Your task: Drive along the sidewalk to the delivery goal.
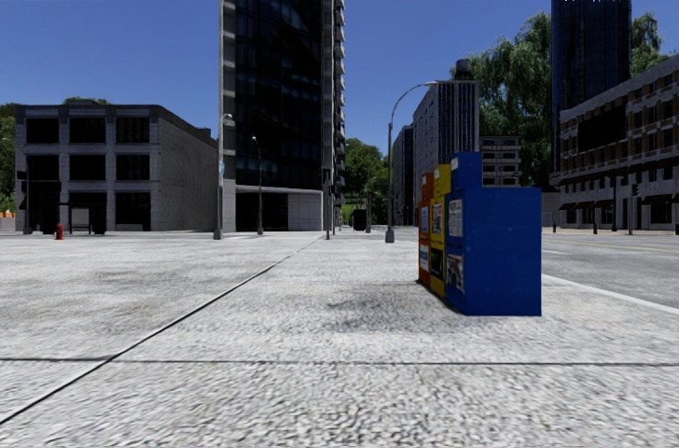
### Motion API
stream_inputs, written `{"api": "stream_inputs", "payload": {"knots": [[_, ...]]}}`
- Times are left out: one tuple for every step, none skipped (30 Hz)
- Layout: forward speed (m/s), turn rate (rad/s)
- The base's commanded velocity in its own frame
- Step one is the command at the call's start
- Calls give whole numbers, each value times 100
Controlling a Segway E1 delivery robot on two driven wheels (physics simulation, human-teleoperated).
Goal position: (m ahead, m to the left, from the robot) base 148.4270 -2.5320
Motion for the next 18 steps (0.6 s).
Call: {"api": "stream_inputs", "payload": {"knots": [[200, 0], [200, 0], [200, 0], [200, 0], [200, 0], [200, 0], [200, 0], [200, 0], [200, 0], [200, 0], [200, 0], [200, 0], [200, 0], [200, 0], [200, 0], [200, 0], [200, 0], [200, 0]]}}
